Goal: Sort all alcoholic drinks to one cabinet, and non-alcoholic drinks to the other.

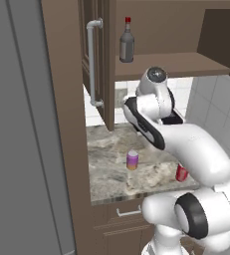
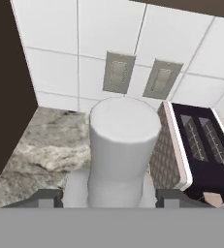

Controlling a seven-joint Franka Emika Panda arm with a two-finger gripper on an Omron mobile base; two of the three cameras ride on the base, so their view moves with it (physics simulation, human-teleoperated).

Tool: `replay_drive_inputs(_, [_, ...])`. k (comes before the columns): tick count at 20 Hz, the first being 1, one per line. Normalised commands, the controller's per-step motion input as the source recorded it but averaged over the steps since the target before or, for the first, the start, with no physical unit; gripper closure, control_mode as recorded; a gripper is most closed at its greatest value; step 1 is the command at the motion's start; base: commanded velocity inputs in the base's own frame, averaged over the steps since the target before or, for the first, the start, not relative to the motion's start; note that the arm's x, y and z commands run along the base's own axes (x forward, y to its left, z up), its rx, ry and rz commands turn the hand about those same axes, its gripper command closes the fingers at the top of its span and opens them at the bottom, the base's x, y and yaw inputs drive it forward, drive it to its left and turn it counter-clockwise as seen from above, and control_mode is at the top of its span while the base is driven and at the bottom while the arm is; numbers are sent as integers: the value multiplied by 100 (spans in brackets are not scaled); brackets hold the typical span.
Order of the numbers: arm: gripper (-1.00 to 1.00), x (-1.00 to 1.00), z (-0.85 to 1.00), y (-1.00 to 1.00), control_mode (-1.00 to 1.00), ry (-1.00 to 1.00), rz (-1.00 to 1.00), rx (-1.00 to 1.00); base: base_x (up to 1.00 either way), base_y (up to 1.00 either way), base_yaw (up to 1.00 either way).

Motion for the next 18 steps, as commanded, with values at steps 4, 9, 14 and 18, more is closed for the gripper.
replay_drive_inputs(4, [100,-95,39,-49,-100,0,-11,0,0,0,0])
replay_drive_inputs(9, [100,-73,57,-45,-100,-1,-6,0,0,0,0])
replay_drive_inputs(14, [100,-34,92,-41,-100,-9,-1,0,0,0,0])
replay_drive_inputs(18, [100,-13,77,-35,-100,-15,0,0,0,0,0])
